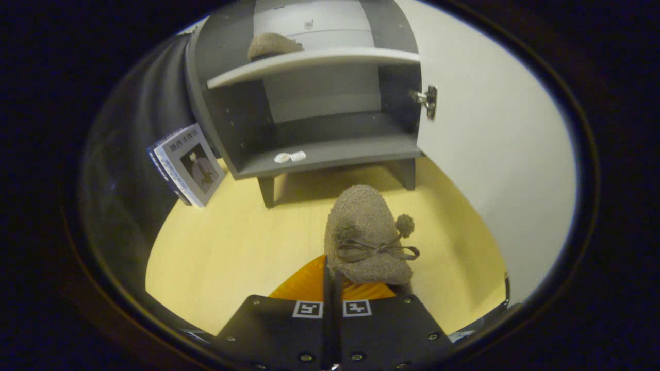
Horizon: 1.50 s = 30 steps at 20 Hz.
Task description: Open the shoe cabinet door, grab the shoes and put them into the shoe cabinet, then close the shoe cabinet door.
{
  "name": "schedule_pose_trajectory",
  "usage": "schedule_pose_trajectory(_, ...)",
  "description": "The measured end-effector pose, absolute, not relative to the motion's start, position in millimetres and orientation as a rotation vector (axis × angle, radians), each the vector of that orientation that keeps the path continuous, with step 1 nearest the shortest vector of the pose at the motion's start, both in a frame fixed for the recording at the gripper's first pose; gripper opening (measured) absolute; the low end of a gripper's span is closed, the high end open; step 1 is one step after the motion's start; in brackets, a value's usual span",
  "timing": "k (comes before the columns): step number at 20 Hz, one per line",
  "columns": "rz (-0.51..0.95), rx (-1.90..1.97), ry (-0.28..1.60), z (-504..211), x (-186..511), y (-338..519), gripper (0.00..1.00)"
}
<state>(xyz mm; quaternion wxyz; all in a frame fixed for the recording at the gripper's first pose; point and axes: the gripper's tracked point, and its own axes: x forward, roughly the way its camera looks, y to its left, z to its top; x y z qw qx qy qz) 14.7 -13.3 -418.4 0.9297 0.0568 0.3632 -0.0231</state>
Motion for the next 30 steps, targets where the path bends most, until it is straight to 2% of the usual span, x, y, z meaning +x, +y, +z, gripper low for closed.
schedule_pose_trajectory(6,0.049,0.020,0.576,-291.4,38.9,-18.1,0.00)
schedule_pose_trajectory(13,-0.006,-0.017,0.441,-210.8,121.9,-29.3,0.00)
schedule_pose_trajectory(18,-0.082,-0.029,0.391,-181.1,205.9,-41.3,0.00)
schedule_pose_trajectory(24,-0.110,-0.061,0.410,-187.0,295.8,-47.9,0.00)
schedule_pose_trajectory(30,-0.098,-0.054,0.453,-204.2,347.3,-52.4,0.00)
